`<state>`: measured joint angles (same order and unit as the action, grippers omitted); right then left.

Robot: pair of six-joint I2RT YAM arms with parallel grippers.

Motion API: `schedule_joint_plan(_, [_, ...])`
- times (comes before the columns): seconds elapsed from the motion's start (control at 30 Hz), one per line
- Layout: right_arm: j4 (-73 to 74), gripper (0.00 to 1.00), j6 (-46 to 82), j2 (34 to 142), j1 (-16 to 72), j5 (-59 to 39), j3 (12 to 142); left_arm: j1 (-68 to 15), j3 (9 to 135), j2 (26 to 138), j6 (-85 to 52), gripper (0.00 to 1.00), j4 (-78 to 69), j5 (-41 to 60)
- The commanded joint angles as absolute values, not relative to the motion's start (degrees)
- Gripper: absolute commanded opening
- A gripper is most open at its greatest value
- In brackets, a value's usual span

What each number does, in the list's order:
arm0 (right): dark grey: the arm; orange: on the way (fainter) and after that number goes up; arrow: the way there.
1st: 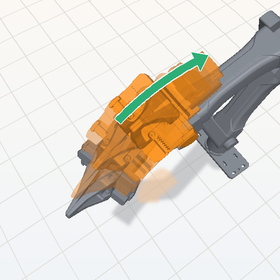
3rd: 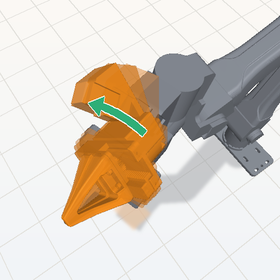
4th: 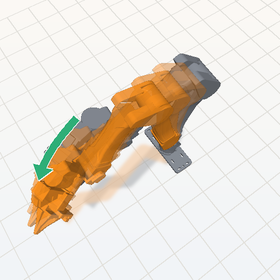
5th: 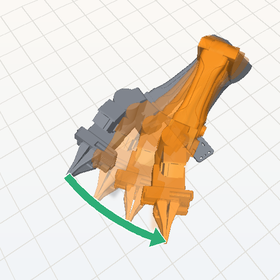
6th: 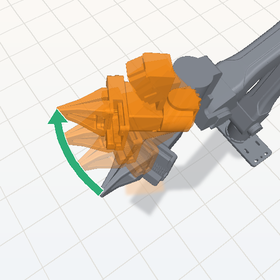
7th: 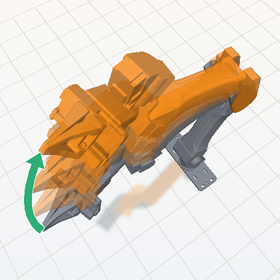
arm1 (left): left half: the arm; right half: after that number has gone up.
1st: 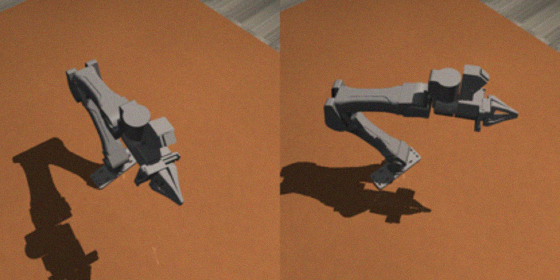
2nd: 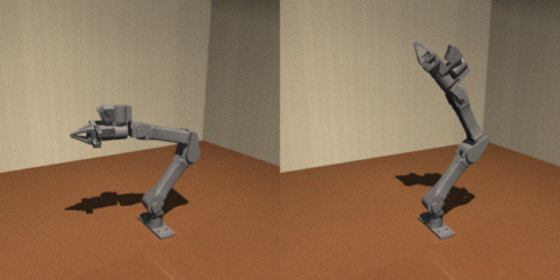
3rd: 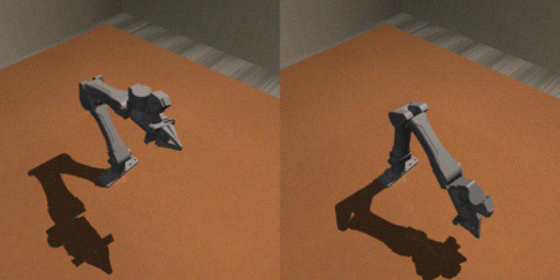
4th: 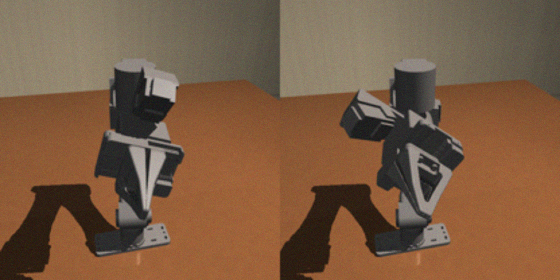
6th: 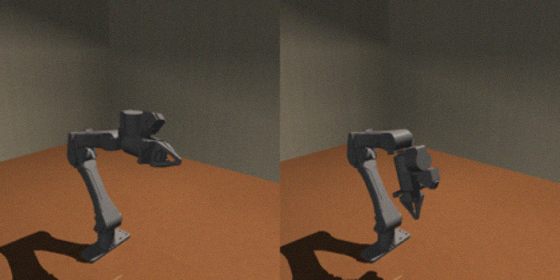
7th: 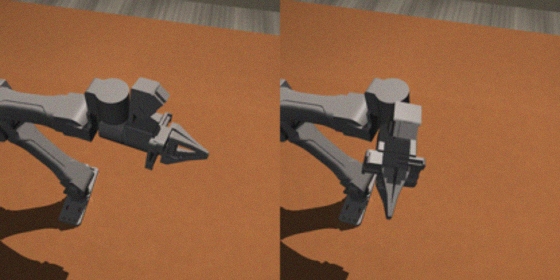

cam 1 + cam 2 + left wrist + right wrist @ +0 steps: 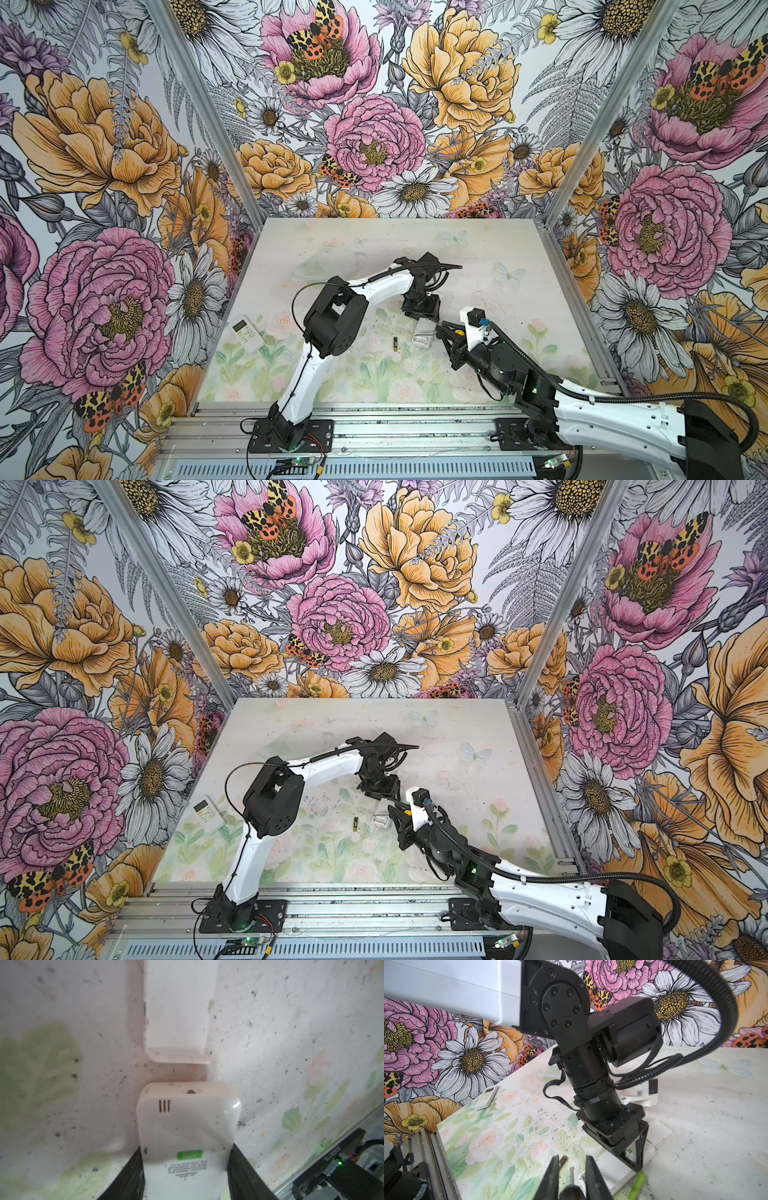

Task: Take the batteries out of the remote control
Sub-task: 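Lever the screwdriver under the gold-and-black battery with the right gripper, then open the left gripper off the remote while the right gripper raises the screwdriver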

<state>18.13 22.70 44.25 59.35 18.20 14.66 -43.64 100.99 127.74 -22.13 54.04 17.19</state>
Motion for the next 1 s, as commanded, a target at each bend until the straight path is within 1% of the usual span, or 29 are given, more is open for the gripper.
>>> schedule_joint_plan(0.0, [10.54,0.0,23.73,41.69,59.42,18.4,17.07,-43.44,101.64,126.64,-23.32,0.0,53.0,12.26])
schedule_joint_plan(0.07, [9.03,0.0,24.18,41.61,59.0,18.63,17.23,-42.96,101.91,126.75,-24.3,0.01,53.16,10.54])
schedule_joint_plan(0.1, [8.04,0.0,24.03,41.92,58.79,18.65,17.67,-42.95,101.88,126.66,-24.81,0.06,53.2,9.24])
schedule_joint_plan(0.17, [5.42,0.0,24.35,43.35,58.19,19.15,19.33,-42.84,102.33,126.53,-25.22,0.25,53.8,6.92])
schedule_joint_plan(0.23, [2.79,0.0,26.01,45.16,55.67,16.76,21.35,-42.98,103.32,126.88,-25.66,0.56,55.19,4.33])
schedule_joint_plan(0.27, [2.56,0.0,26.6,45.63,54.55,14.95,21.93,-42.97,103.88,126.77,-26.27,0.66,56.51,2.82])
schedule_joint_plan(0.3, [2.47,0.0,27.02,46.15,53.4,13.63,22.63,-43.01,104.32,126.33,-26.93,0.73,57.5,1.49])
schedule_joint_plan(0.4, [0.93,0.0,27.07,47.22,51.54,11.37,24.27,-42.65,104.19,121.73,-29.88,0.98,58.57,-2.16])
schedule_joint_plan(0.5, [-0.58,0.0,25.9,47.52,50.24,9.59,25.95,-41.68,102.85,115.45,-33.56,0.99,60.47,-5.01])
schedule_joint_plan(0.63, [-0.75,0.0,25.7,48.01,48.85,7.83,26.71,-40.61,97.51,107.8,-36.87,0.99,62.49,-6.95])
schedule_joint_plan(0.77, [-4.33,0.0,24.82,50.45,48.1,6.86,29.93,-37.12,84.92,98.45,-41.31,0.98,63.53,-6.3])
schedule_joint_plan(0.83, [-5.13,0.0,24.53,51.21,47.69,6.72,31.06,-35.57,79.3,94.9,-42.4,0.94,63.42,-5.81])
schedule_joint_plan(0.9, [-5.35,0.0,24.3,52.02,47.1,6.18,31.94,-33.74,73.82,90.78,-43.42,0.81,62.57,-5.01])
schedule_joint_plan(0.97, [-5.36,0.0,24.01,52.7,46.86,5.52,32.79,-31.11,68.52,87.05,-44.11,0.44,60.68,-4.31])
